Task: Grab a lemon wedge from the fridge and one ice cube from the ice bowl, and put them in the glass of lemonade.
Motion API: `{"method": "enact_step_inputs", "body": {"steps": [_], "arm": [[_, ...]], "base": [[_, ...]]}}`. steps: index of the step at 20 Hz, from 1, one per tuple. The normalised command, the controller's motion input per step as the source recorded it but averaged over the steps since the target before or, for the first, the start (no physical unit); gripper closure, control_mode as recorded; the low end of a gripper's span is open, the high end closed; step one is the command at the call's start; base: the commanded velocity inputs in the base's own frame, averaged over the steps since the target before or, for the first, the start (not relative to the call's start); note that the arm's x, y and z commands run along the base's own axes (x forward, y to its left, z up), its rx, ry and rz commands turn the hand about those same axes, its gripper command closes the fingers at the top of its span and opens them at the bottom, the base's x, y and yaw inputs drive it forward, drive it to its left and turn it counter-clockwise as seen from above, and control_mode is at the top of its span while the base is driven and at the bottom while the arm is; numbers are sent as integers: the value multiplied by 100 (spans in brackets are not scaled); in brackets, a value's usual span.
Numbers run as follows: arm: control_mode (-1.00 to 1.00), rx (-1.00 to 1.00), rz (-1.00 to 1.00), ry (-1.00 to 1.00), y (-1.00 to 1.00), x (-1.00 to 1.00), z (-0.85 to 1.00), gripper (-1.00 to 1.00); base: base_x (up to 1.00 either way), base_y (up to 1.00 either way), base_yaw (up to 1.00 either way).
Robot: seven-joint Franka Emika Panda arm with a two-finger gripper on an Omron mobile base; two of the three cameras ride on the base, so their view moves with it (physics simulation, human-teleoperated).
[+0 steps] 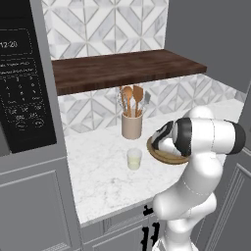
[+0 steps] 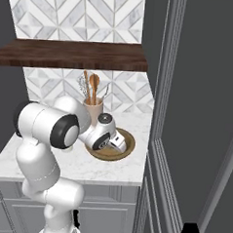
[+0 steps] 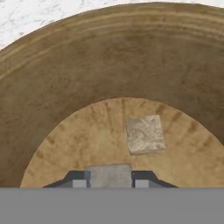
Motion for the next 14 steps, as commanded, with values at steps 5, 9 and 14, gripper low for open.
{"method": "enact_step_inputs", "body": {"steps": [5, 9, 14], "arm": [[-100, 0, 0, 0, 0, 0, 0, 100], [-100, 0, 0, 0, 0, 0, 0, 100], [-100, 0, 1, 1, 0, -19, 23, 100]], "base": [[0, 0, 0], [0, 0, 0], [0, 0, 0]]}}
